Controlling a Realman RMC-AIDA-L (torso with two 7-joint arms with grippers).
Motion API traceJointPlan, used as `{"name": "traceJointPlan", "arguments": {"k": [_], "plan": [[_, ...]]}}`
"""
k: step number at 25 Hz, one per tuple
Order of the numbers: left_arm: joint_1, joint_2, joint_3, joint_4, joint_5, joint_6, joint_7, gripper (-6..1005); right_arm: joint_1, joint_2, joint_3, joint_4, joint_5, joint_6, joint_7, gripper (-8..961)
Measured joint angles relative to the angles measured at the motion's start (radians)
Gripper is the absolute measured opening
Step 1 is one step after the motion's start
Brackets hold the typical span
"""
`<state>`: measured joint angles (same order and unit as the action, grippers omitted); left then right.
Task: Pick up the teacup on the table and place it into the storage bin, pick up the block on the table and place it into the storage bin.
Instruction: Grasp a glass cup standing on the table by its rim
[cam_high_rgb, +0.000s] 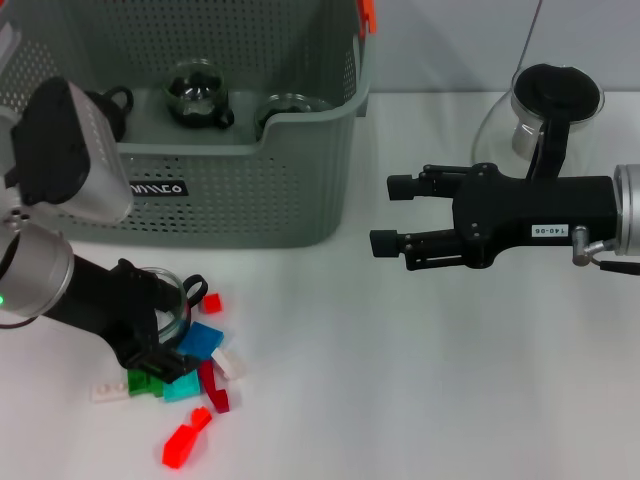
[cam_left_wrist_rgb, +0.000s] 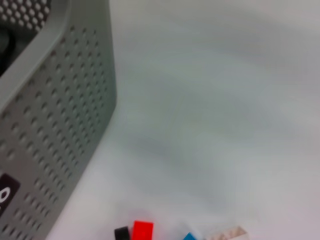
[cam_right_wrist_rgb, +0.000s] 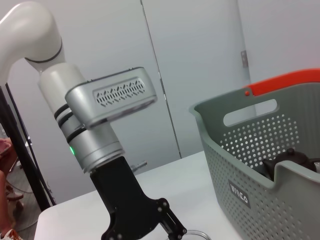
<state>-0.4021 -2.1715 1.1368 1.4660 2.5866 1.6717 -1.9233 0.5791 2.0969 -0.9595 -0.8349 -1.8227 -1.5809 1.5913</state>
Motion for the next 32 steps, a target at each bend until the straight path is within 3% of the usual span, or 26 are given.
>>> {"name": "traceJointPlan", "arguments": {"k": [10,19,32], "plan": [[-0.017,0.002,0.019,-0.014,0.063,-0.040,-0.041,828,-0.002,-0.002,0.004,0.006,-0.002,0.010,-0.004,885],[-0.019,-0.001,0.089,-0.071,0.125,-0.130,-0.099,827,-0.001,-0.003,0.004,0.014,-0.004,0.018,-0.005,885],[-0.035,0.001,0.105,-0.112,0.148,-0.176,-0.128,825,-0.001,-0.004,0.003,0.014,-0.004,0.018,-0.007,882]]}}
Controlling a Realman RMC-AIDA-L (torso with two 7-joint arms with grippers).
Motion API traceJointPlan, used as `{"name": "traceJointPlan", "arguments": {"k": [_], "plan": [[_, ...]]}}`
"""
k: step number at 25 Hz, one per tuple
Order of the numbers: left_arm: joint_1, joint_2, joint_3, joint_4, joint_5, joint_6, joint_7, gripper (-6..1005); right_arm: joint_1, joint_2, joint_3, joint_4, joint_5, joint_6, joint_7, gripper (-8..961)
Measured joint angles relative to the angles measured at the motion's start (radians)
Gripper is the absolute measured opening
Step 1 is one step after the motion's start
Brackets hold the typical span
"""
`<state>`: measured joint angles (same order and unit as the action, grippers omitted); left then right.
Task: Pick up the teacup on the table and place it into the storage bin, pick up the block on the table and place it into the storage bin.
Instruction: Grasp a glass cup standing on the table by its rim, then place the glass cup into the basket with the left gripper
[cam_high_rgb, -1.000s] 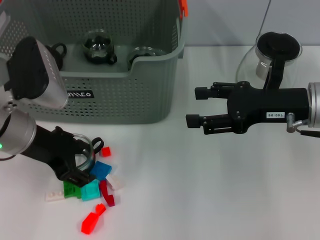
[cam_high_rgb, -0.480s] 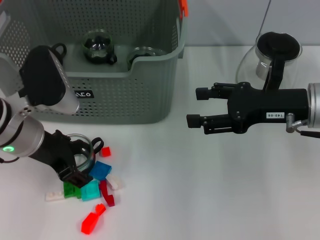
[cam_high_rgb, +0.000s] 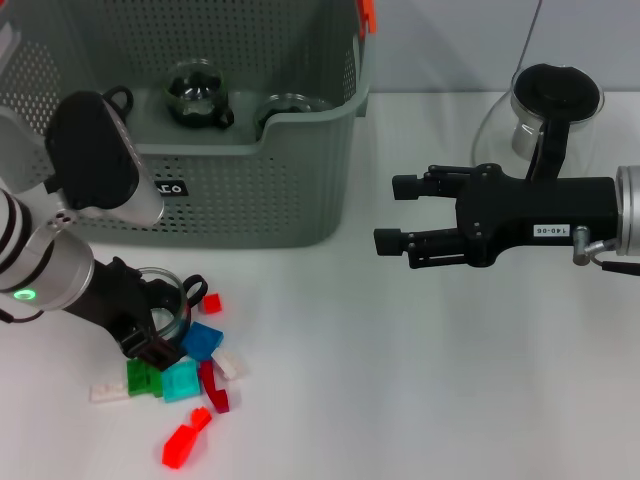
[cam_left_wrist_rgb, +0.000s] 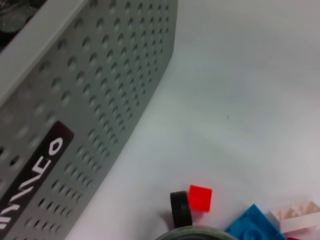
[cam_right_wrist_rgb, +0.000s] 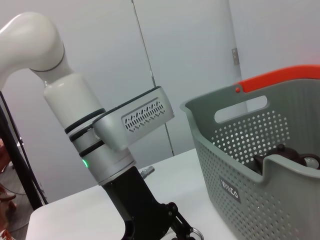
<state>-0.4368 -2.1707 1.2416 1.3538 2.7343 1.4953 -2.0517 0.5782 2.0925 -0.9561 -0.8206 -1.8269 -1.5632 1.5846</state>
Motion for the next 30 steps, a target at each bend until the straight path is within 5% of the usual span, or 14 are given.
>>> {"name": "traceJointPlan", "arguments": {"k": [15,30], "plan": [[-0.020,0.003,0.013,-0.037,0.017,-0.021,-0.013,816,0.000,0.000,0.001,0.000,0.004,0.003,0.000,885],[-0.046,0.001,0.023,-0.049,0.043,0.017,-0.024,404,0.000,-0.002,0.004,-0.001,0.006,0.007,0.002,884]]}}
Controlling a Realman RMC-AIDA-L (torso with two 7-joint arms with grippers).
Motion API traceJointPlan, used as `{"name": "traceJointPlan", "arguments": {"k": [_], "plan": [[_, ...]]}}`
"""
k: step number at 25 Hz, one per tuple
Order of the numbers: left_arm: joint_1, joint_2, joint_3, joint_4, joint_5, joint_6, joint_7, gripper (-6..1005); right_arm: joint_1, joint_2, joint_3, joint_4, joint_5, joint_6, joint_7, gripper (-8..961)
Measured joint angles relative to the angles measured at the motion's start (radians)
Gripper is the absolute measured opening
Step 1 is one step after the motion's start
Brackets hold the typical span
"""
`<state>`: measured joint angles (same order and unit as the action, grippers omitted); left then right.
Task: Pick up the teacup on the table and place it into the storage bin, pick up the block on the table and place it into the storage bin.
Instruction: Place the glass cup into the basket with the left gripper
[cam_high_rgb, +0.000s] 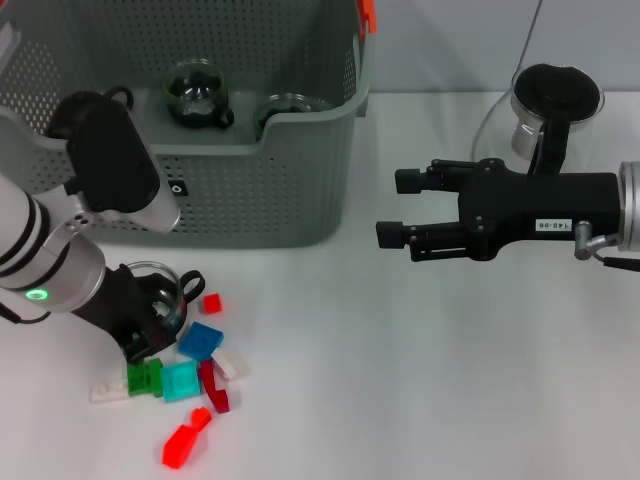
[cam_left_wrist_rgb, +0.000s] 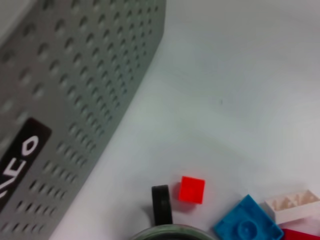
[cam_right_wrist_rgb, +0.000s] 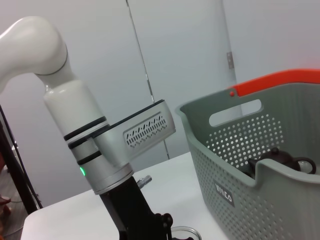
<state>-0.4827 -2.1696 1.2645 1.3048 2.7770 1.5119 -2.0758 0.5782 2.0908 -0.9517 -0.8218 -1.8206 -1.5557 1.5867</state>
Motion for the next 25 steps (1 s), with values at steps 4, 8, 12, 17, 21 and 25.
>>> {"name": "traceJointPlan", "arguments": {"k": [4,8,12,17,21,25], "plan": [[0.000,0.000,0.015,0.000,0.002,0.006,-0.002,266,0.000,0.000,0.006,0.000,0.000,0.000,0.000,883],[-0.002,0.001,0.016,0.005,0.003,0.016,-0.012,117,0.000,-0.001,0.006,0.000,0.000,0.000,-0.001,883],[-0.003,0.001,0.010,0.022,0.002,0.034,-0.036,49,0.000,-0.001,0.007,0.001,0.000,0.003,-0.001,883],[0.011,0.001,-0.013,0.093,-0.012,0.092,-0.070,49,0.000,-0.003,0.007,0.000,-0.001,0.003,-0.002,882],[-0.004,0.002,-0.119,0.140,-0.078,0.209,-0.088,46,0.000,-0.005,0.007,0.000,-0.001,0.002,-0.008,882],[-0.051,0.005,-0.285,0.149,-0.173,0.357,-0.100,50,-0.003,-0.005,0.007,0.000,0.000,-0.001,-0.016,884]]}}
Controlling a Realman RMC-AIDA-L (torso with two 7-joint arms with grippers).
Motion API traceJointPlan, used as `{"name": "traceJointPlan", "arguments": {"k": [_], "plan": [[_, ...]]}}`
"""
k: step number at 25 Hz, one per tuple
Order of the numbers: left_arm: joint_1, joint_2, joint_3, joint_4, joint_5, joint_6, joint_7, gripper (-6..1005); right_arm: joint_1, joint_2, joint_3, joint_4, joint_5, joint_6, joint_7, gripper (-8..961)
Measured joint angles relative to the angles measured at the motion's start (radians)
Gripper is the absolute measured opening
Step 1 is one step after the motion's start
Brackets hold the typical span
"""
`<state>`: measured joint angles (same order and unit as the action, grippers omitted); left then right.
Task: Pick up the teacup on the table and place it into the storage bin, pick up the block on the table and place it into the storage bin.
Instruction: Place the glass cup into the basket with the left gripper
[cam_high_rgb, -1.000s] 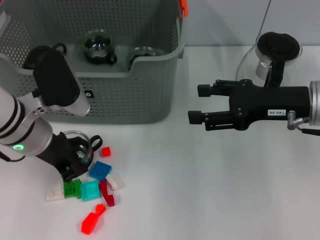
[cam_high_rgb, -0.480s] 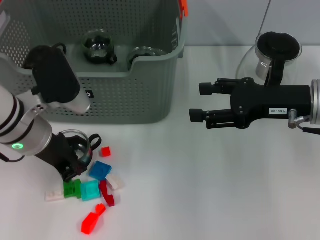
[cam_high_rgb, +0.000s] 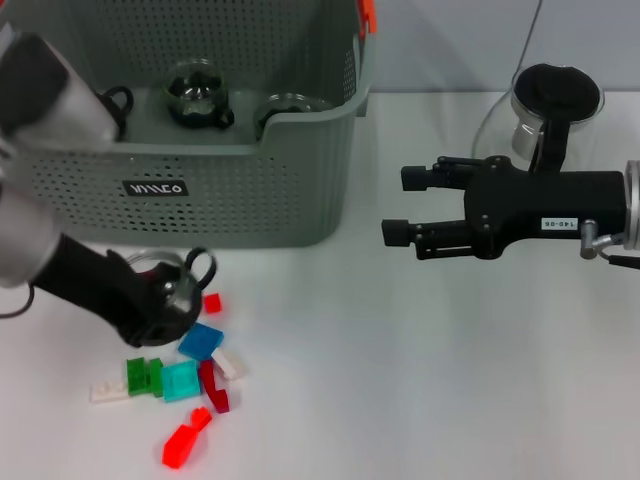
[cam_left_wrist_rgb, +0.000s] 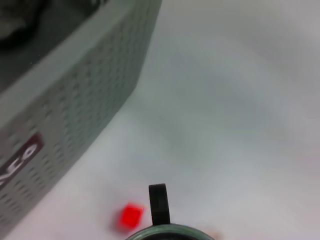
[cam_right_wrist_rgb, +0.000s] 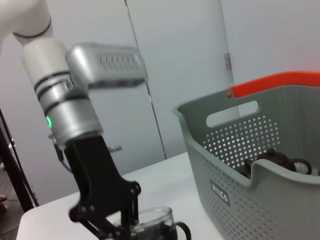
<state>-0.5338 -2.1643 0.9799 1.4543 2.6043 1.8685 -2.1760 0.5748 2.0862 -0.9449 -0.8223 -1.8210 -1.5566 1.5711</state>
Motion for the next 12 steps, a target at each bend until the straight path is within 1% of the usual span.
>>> {"name": "traceJointPlan", "arguments": {"k": [2,3,4,5,6,7,10,12], "plan": [[-0.035,0.005,-0.094,-0.006,-0.055,0.075,-0.001,53,-0.001,0.000,0.000,-0.002,0.000,-0.002,0.000,883],[-0.056,0.011,-0.147,-0.012,-0.094,0.122,-0.001,54,-0.001,0.000,0.000,-0.003,0.000,-0.002,0.000,883],[-0.074,0.019,-0.188,-0.019,-0.131,0.152,-0.004,55,-0.002,0.000,0.000,-0.004,0.000,-0.002,0.000,883],[-0.089,0.032,-0.221,-0.031,-0.177,0.174,-0.012,56,-0.003,-0.001,0.000,-0.004,-0.001,-0.003,-0.001,882],[-0.101,0.049,-0.248,-0.047,-0.236,0.192,-0.026,57,-0.003,-0.001,0.000,-0.004,-0.002,-0.003,-0.001,882],[-0.111,0.072,-0.263,-0.069,-0.298,0.197,-0.046,58,-0.004,-0.002,0.000,-0.004,-0.002,-0.003,-0.004,882],[-0.129,0.150,-0.278,-0.162,-0.503,0.183,-0.083,61,-0.007,-0.003,0.000,0.000,-0.005,-0.006,-0.010,884],[-0.155,0.187,-0.312,-0.208,-0.569,0.146,-0.077,64,-0.007,-0.004,0.000,0.002,-0.005,-0.007,-0.011,884]]}}
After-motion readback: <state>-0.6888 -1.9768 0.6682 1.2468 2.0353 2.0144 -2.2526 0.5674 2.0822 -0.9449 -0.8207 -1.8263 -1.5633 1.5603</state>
